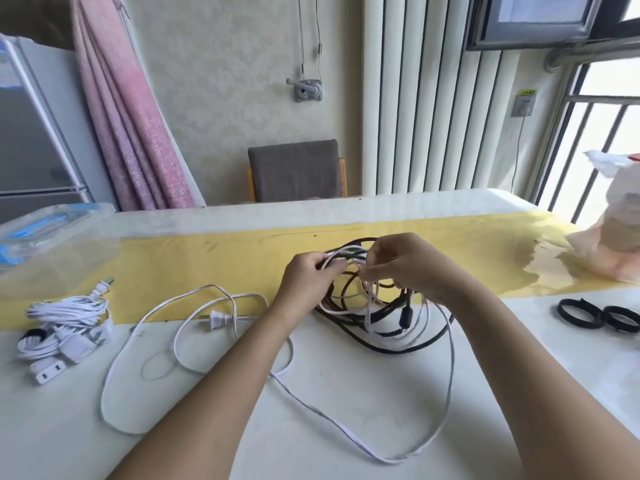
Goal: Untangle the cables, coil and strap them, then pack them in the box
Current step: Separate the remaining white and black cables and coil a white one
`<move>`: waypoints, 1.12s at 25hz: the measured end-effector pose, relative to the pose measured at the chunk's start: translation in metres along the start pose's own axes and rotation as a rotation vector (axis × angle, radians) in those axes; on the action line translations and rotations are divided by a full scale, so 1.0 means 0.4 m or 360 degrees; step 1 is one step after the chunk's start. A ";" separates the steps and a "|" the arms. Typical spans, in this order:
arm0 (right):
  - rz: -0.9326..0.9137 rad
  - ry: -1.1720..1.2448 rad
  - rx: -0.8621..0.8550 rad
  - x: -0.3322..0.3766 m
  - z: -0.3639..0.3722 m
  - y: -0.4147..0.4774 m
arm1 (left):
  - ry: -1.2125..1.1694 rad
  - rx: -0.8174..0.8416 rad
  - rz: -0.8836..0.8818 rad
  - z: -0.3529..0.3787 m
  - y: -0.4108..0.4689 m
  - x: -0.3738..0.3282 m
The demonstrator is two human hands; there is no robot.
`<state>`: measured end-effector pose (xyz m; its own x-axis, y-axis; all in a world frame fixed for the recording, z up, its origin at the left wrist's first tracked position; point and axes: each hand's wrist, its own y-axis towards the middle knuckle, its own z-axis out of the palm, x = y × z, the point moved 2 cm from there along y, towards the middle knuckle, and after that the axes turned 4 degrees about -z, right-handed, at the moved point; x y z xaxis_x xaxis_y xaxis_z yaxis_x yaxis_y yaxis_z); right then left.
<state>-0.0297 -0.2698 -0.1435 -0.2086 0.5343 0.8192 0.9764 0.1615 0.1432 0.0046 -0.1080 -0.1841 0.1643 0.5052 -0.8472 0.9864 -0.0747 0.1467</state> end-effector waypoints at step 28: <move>-0.0373 0.1118 0.0558 -0.037 -0.090 0.015 | -0.0838 0.0952 -0.0187 0.028 0.013 -0.084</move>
<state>-0.0185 -0.3066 -0.1348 -0.2081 -0.1713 0.9630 0.8134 0.5165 0.2676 0.0042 -0.1351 -0.1605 -0.1043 0.0777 -0.9915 0.8116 -0.5696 -0.1300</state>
